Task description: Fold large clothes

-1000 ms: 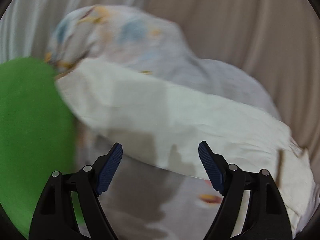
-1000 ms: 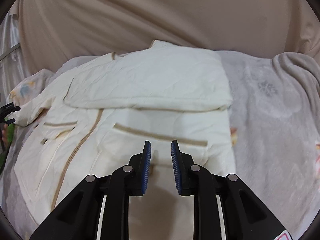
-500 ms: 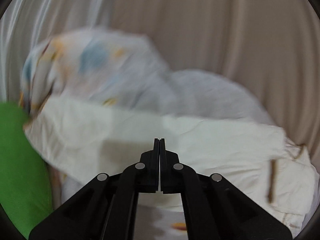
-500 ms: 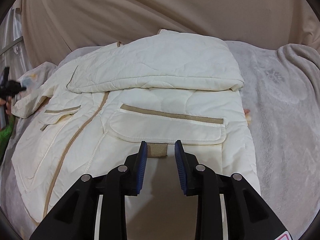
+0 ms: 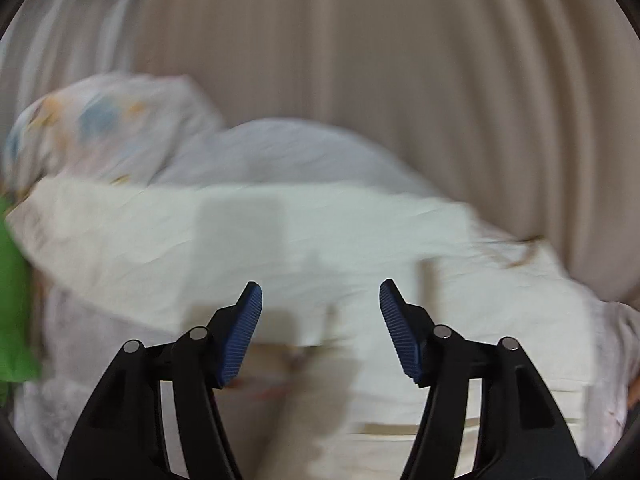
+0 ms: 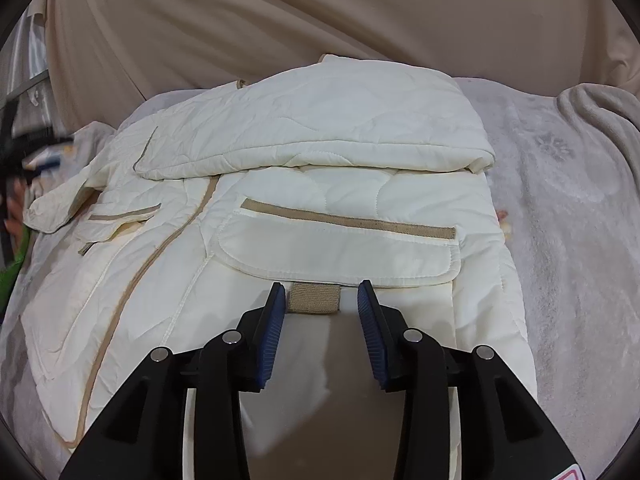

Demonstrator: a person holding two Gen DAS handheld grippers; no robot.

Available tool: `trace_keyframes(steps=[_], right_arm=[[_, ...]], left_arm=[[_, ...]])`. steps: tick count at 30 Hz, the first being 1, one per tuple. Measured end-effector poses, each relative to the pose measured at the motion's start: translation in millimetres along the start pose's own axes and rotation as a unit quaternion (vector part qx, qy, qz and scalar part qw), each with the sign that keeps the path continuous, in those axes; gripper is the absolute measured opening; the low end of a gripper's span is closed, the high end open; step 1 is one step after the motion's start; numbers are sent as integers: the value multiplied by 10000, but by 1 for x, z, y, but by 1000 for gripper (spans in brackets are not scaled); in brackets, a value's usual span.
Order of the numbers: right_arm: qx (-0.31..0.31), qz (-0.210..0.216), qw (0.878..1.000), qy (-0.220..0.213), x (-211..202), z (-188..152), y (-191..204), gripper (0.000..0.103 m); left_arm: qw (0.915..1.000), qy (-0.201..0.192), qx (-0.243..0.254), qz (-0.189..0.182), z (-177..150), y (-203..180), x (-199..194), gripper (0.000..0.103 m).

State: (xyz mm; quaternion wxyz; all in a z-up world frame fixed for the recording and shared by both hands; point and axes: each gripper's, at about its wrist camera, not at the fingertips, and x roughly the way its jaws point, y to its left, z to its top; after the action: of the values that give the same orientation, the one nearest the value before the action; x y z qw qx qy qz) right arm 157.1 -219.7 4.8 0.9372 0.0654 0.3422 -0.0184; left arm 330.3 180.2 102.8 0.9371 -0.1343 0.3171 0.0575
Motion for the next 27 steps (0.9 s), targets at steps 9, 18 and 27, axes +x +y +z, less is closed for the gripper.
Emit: trace_keyframes(steps=[9,18,27], right_arm=[[-17,20,10000,-19,1,-1,2,42],[-77,-40,10000,-6,3,-2,2,44],[-157,-78,9998,4,4,-2,4,48]], left_arm=[[9705,373,-1633,1732,-1,172,51,59],[9846,-22,-1231,1241,39,173,61,5],[9846,-1352,785,-780,74,-76,-60,5]])
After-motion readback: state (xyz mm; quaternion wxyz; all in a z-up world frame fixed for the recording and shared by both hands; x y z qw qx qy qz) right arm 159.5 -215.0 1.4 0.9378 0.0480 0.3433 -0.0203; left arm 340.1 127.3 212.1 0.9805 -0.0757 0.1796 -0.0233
